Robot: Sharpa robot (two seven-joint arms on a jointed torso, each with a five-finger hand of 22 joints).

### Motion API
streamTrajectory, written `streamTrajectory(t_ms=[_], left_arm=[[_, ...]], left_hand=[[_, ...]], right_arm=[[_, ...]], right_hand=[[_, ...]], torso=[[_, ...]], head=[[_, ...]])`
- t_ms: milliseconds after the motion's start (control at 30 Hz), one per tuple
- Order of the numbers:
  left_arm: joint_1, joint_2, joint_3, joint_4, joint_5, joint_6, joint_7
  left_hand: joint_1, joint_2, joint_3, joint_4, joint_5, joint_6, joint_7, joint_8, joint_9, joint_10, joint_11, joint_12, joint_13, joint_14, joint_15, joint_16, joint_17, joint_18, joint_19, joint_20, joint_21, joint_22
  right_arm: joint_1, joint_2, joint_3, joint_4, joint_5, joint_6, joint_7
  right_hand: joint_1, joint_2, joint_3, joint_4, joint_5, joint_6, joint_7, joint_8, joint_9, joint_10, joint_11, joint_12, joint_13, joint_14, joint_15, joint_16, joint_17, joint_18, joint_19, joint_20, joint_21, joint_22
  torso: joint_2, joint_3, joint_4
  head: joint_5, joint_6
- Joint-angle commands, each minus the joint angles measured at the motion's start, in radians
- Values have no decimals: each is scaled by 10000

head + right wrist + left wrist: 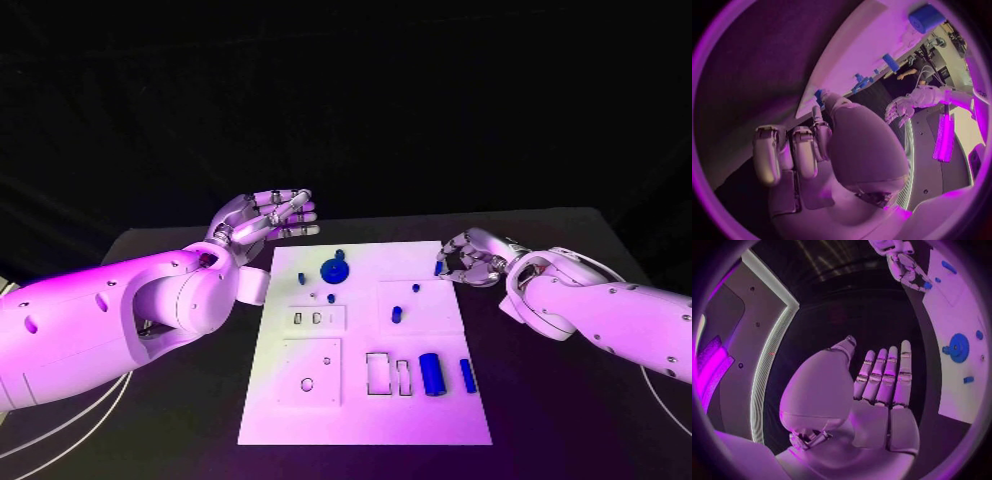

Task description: Assemble the parts on the task board

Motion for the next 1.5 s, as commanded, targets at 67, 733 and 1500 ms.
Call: streamTrajectory(t_ms=[67,733,1500], left_arm=[[6,9,6,12,24,130,98],[7,-58,6,36,23,128,64],[6,-72,6,28,23,179,8]], left_hand=[[-68,-5,4,30,39,42,660,-14,3,7,-4,-41,-6,-58,13,-56,9,119,47,-5,-61,-9],[-82,-2,9,34,39,36,660,-22,1,4,-1,-44,-7,-58,15,-61,14,119,47,-5,-62,-12],[-84,-5,12,31,38,22,662,-31,-3,0,0,-47,-8,-59,16,-65,17,118,47,-4,-64,-15]], right_arm=[[-9,48,-3,6,-166,233,-12],[-32,58,-5,76,-437,-52,-334],[-164,-40,-4,599,-1252,-1528,-1669]], right_hand=[[45,67,59,3,35,62,6,41,9,56,-4,39,986,1061,-35,33,2628,-77,510,-37,-15,2009],[-921,-470,-526,464,22,-27,32,-41,-33,-40,17,-78,898,1061,28,33,2628,-59,473,-12,-105,1966],[-830,103,-2530,1455,42,620,-227,679,276,102,-192,47,1046,1061,-140,33,2628,-109,624,-143,61,2135]], torso=[[5,-8,2],[-4,2,-23],[1,3,-6]], head=[[7,-16],[-5,9],[-30,68]])
